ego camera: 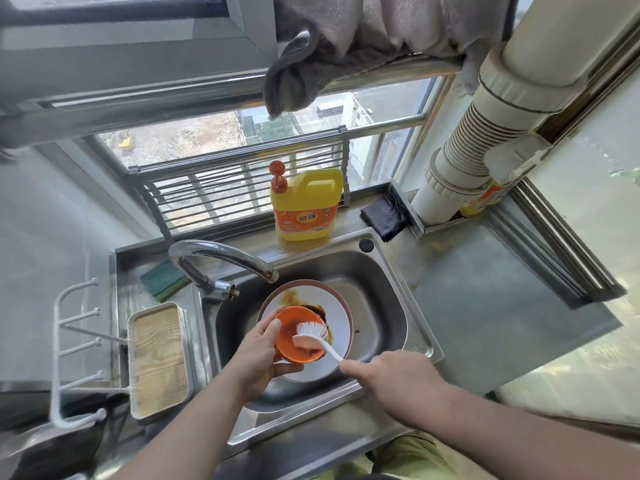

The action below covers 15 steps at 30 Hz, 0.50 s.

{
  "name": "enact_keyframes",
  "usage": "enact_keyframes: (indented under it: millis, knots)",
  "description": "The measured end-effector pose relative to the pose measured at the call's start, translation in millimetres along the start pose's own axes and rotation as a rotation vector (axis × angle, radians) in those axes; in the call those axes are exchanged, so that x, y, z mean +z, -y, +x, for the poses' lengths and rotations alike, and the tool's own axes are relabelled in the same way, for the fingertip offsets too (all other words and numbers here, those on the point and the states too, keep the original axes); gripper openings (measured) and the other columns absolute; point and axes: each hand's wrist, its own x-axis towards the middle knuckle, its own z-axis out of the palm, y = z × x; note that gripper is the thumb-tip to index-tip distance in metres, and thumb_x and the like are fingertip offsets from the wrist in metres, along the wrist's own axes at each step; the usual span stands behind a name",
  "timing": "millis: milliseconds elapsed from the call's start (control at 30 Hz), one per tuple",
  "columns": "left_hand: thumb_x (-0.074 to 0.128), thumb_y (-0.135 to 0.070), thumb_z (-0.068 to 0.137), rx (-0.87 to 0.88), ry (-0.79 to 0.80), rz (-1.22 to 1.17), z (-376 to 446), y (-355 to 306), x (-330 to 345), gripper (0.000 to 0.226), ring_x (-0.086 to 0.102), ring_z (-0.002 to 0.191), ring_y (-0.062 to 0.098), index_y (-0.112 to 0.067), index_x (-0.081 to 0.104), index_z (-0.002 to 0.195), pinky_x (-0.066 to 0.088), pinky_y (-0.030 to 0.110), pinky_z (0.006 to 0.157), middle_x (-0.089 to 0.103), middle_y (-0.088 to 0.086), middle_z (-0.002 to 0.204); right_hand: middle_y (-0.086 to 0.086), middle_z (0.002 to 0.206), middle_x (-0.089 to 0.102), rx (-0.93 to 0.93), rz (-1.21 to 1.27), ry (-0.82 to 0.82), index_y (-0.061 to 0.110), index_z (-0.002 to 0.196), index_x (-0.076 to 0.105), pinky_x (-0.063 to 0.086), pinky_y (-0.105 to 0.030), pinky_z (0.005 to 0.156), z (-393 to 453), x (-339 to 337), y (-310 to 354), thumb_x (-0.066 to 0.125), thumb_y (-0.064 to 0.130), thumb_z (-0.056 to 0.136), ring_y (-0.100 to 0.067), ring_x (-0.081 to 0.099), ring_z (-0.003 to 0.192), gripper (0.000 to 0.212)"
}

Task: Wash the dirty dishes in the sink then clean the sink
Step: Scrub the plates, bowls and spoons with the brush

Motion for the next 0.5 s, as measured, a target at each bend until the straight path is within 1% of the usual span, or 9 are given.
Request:
enact_keyframes:
  millis: [33,67,133,200,233,300,367,433,500]
  knots:
    - [0.045,-0.037,0.113,0.011,-0.01,-0.005,0.4,0.4,3.2,0.028,0.075,0.108,0.037,-0.047,0.064,0.131,0.064,0.053,0.076,0.07,0.01,0.128,-0.007,0.099,0.065,0.038,0.119,0.003,0.049,0.137,0.034,0.048,-0.04,0.067,-2.7,4.5,9.1,0.037,0.029,0.106,-0.035,0.061,0.087,0.037]
    - [0.044,-0.037,0.113,0.02,-0.024,-0.018,0.2,2.9,7.1,0.029,0.072,0.111,0.038,-0.048,0.062,0.133,0.064,0.053,0.076,0.068,0.009,0.13,-0.007,0.101,0.067,0.071,0.259,-0.001,0.049,0.134,0.035,0.051,-0.042,0.073,-3.9,7.6,17.3,0.036,0.038,0.104,-0.035,0.063,0.091,0.031]
    - [0.042,-0.038,0.114,0.024,-0.061,-0.084,-1.1,12.7,14.0,0.03,0.069,0.114,0.037,-0.049,0.061,0.133,0.064,0.051,0.074,0.064,0.008,0.131,-0.001,0.1,0.068,0.115,0.527,0.01,0.051,0.13,0.04,0.051,-0.039,0.077,-0.5,10.1,30.4,0.038,0.047,0.099,-0.027,0.061,0.088,0.031]
    - [0.041,-0.04,0.113,0.006,-0.096,-0.185,-3.7,24.5,18.1,0.029,0.071,0.111,0.036,-0.05,0.06,0.133,0.064,0.05,0.074,0.064,0.009,0.129,0.005,0.098,0.07,0.165,0.796,0.012,0.05,0.122,0.05,0.048,-0.03,0.07,9.3,9.4,38.4,0.045,0.047,0.096,-0.013,0.061,0.077,0.026]
    - [0.041,-0.042,0.113,-0.003,-0.1,-0.237,-5.5,29.7,19.1,0.029,0.074,0.109,0.036,-0.048,0.059,0.135,0.064,0.051,0.076,0.066,0.012,0.129,0.006,0.089,0.069,0.218,0.955,0.006,0.047,0.117,0.054,0.046,-0.027,0.06,15.5,10.8,40.8,0.048,0.044,0.096,-0.009,0.058,0.065,0.022]
    - [0.04,-0.042,0.113,-0.011,-0.098,-0.332,-8.3,38.0,20.8,0.031,0.075,0.108,0.036,-0.042,0.056,0.14,0.063,0.054,0.081,0.068,0.015,0.13,0.005,0.066,0.058,0.349,1.284,0.007,0.041,0.114,0.057,0.034,-0.023,0.042,25.8,16.5,45.3,0.049,0.037,0.1,-0.009,0.042,0.042,0.017]
    - [0.038,-0.039,0.114,0.0,-0.121,-0.404,-9.8,41.4,22.6,0.032,0.074,0.111,0.036,-0.037,0.057,0.14,0.063,0.055,0.083,0.071,0.016,0.128,0.003,0.055,0.044,0.483,1.535,0.012,0.039,0.116,0.056,0.023,-0.02,0.04,31.2,23.1,52.7,0.044,0.033,0.105,-0.011,0.029,0.038,0.017]
    - [0.036,-0.037,0.115,0.021,-0.141,-0.451,-10.9,39.5,27.2,0.031,0.075,0.11,0.035,-0.038,0.061,0.133,0.063,0.054,0.082,0.073,0.014,0.125,0.002,0.054,0.034,0.582,1.748,0.024,0.035,0.116,0.055,0.019,-0.019,0.042,30.6,28.4,61.6,0.039,0.032,0.107,-0.012,0.022,0.04,0.018]
    - [0.035,-0.038,0.115,0.032,-0.144,-0.441,-12.6,32.6,34.0,0.031,0.075,0.109,0.035,-0.042,0.062,0.129,0.063,0.053,0.08,0.072,0.014,0.126,0.002,0.055,0.029,0.609,1.821,0.062,0.036,0.114,0.054,0.016,-0.019,0.042,26.6,31.3,69.2,0.035,0.035,0.108,-0.012,0.017,0.043,0.02]
